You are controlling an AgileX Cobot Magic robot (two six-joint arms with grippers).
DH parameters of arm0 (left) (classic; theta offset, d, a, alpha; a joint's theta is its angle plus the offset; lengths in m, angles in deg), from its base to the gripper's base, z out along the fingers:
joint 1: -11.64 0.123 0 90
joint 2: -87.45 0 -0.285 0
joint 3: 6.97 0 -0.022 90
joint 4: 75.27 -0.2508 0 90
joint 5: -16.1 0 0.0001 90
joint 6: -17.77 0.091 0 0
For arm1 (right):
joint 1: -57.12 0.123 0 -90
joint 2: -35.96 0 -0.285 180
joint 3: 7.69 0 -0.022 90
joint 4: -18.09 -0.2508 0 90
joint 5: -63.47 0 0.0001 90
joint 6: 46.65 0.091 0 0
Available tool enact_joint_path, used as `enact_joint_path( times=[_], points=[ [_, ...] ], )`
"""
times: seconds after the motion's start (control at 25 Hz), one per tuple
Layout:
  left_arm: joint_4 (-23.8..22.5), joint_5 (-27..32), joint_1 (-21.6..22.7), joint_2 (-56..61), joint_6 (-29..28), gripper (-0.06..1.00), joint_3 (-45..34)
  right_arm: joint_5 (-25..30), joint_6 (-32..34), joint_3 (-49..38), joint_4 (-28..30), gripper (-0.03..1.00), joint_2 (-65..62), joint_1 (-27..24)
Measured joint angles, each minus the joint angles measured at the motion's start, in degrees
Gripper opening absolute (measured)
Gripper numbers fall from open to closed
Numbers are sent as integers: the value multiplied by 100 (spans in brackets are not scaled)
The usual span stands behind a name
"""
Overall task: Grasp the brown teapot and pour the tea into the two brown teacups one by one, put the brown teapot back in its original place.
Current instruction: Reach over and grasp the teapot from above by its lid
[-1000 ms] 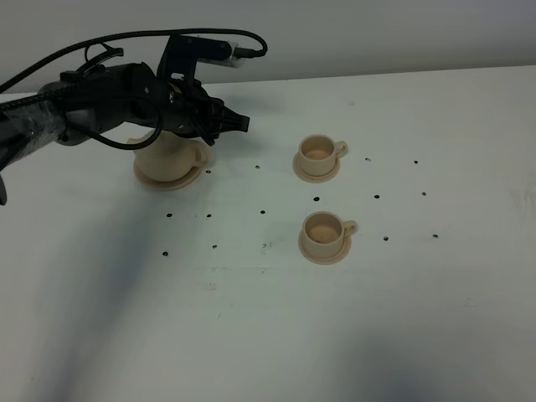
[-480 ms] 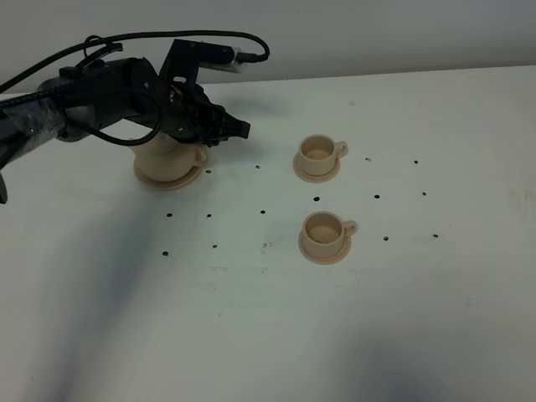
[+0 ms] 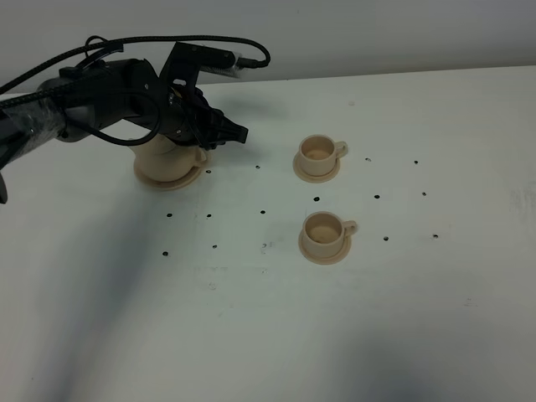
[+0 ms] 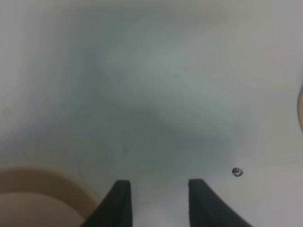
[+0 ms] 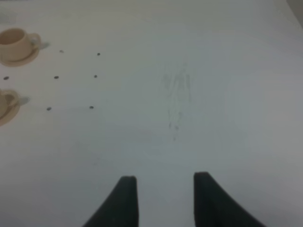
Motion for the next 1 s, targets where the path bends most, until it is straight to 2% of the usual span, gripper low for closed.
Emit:
enact_joint_path(
  times=[0.36, 1.0],
  points=[
    [0, 27, 0, -58, 0, 28, 18, 0, 0, 0, 0, 31, 0, 0],
    [-60, 470, 25, -29, -5, 28, 37, 0, 0, 0, 0, 31, 0, 0]
  ],
)
